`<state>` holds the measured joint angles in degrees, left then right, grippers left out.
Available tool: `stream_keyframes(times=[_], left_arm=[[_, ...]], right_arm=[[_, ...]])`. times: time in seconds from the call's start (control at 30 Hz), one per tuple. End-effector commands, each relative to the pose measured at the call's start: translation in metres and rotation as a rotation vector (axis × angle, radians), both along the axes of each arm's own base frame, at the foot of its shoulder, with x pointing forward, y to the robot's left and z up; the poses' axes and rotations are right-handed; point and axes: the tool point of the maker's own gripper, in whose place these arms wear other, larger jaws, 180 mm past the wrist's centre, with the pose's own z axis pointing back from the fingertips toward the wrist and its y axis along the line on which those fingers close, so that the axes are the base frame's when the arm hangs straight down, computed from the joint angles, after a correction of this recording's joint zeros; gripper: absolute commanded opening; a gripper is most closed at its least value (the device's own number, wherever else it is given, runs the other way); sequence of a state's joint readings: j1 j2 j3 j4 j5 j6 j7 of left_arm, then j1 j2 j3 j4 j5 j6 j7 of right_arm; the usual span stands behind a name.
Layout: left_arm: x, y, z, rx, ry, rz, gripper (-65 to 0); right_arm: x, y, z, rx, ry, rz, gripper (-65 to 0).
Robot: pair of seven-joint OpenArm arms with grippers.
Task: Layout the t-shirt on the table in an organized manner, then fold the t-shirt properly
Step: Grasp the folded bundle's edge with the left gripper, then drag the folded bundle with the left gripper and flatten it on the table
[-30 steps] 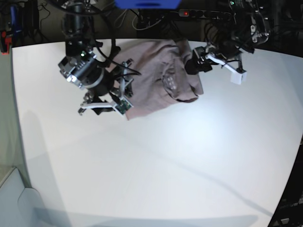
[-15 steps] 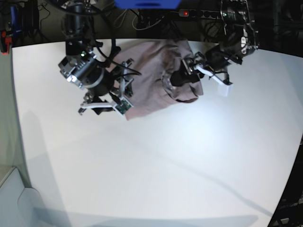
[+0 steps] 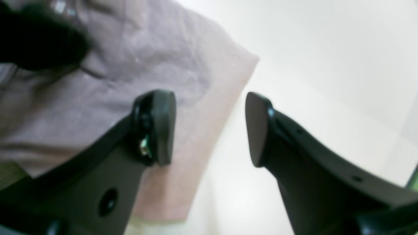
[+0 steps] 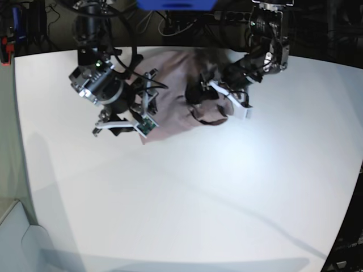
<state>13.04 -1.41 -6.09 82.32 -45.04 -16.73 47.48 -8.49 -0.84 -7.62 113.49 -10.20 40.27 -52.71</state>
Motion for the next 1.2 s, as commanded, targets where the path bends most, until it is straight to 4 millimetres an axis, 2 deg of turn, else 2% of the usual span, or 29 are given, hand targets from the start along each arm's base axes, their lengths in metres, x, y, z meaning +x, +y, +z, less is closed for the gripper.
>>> stream_keyframes(times=[0.0, 0.07, 0.2, 0.37, 0.43, 0.53, 0.63, 0.7, 0.83, 0.97, 1.17], left_arm=[[-0.032, 0.009, -0.03, 0.094, 0.146, -0.046, -41.4], [-0.026, 0.007, -0.028, 0.092, 0.138, -0.049, -52.2], [-0.022, 0.012, -0.032, 0.112, 0.146, -0.063, -65.0], [0.002, 0.028, -0.029, 0.152, 0.114, -0.055, -64.9], [0.013, 0.041, -0.025, 0.183, 0.09, -0.054, -64.9], [0.039, 0.055, -0.013, 0.235, 0.035, -0.067, -64.9], [0.061, 0.06, -0.004, 0.347, -0.03, -0.139, -64.9], [0.075, 0.054, 0.001, 0.431, -0.076, -0.211, -64.9], [0.101, 0.024, 0.012, 0.624, -0.21, -0.41, -64.9], [0.127, -0.001, 0.023, 0.741, -0.294, -0.526, -64.9], [0.173, -0.037, 0.041, 0.891, -0.506, -0.666, -64.9]], right_arm=[[0.006, 0.003, 0.012, 0.024, -0.043, 0.002, -30.2], [0.008, -0.006, 0.012, 0.02, -0.044, -0.023, -30.2], [0.012, -0.022, 0.013, 0.01, -0.049, -0.073, -30.2], [0.016, -0.056, 0.013, -0.009, -0.053, -0.171, -30.2], [0.017, -0.068, 0.013, -0.016, -0.053, -0.205, -30.2], [0.015, -0.087, 0.012, -0.027, -0.049, -0.261, -30.2], [0.011, -0.108, 0.01, -0.04, -0.043, -0.323, -30.2], [0.008, -0.124, 0.01, -0.049, -0.041, -0.369, -30.2], [-0.001, -0.162, 0.01, -0.073, -0.038, -0.484, -30.2], [-0.016, -0.198, 0.009, -0.097, -0.028, -0.592, -30.2], [-0.042, -0.231, 0.005, -0.128, -0.001, -0.699, -30.2]])
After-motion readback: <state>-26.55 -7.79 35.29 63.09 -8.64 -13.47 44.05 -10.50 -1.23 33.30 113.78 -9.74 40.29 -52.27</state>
